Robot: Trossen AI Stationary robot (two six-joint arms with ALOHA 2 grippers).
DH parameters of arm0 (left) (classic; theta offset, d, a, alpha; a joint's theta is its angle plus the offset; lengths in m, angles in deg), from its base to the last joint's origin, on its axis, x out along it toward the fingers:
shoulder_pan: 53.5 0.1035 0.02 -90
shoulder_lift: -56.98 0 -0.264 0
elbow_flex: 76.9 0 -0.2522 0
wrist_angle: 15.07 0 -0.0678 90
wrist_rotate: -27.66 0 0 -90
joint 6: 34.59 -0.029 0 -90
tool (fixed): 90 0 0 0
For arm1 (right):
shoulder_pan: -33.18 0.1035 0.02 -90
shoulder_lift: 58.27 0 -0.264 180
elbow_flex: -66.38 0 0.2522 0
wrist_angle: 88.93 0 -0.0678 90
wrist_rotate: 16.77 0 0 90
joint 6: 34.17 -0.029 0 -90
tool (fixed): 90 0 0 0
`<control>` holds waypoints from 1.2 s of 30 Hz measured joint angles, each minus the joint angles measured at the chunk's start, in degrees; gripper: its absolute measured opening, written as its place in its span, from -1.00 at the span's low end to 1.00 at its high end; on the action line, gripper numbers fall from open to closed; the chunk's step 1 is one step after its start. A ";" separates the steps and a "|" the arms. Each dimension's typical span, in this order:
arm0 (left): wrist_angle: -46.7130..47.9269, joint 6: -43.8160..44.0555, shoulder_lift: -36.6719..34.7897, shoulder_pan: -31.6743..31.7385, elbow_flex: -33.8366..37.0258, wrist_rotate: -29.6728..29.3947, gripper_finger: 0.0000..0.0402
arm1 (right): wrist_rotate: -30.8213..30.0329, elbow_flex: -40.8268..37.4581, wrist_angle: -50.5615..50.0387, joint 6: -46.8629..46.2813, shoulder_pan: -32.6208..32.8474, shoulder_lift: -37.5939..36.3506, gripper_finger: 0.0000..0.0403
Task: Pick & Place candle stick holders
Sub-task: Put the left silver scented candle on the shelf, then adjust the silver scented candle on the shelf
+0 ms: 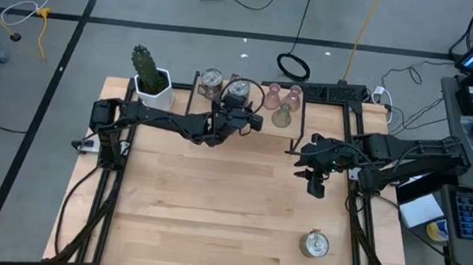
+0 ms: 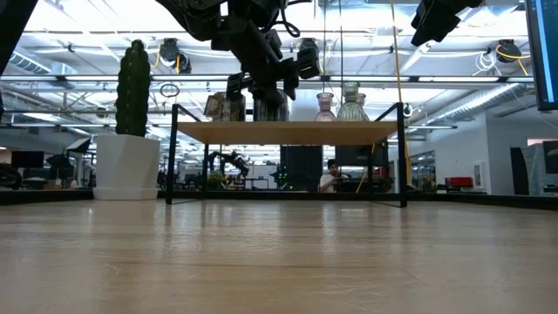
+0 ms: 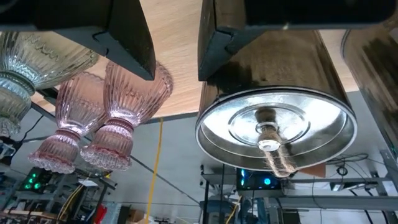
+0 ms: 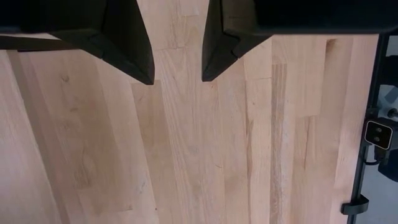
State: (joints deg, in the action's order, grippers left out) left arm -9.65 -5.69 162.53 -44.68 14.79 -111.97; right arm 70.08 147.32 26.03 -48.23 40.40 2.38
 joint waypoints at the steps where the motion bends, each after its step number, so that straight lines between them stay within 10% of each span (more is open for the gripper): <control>1: -0.09 0.16 0.00 0.00 0.00 0.00 -0.39 | 0.00 0.00 0.01 0.00 0.00 -0.01 -0.38; 18: -4.80 -0.64 -0.02 -1.13 0.00 -1.40 -0.39 | 0.16 0.00 0.01 -0.17 0.00 0.00 -0.38; 36: -16.24 -36.96 -17.45 -6.62 -0.09 -17.63 -0.39 | 0.20 0.00 0.02 0.22 0.00 0.01 -0.38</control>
State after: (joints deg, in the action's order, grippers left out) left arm -25.89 -42.64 145.09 -51.30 14.70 -129.60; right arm 70.27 147.32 26.05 -48.02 40.40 2.40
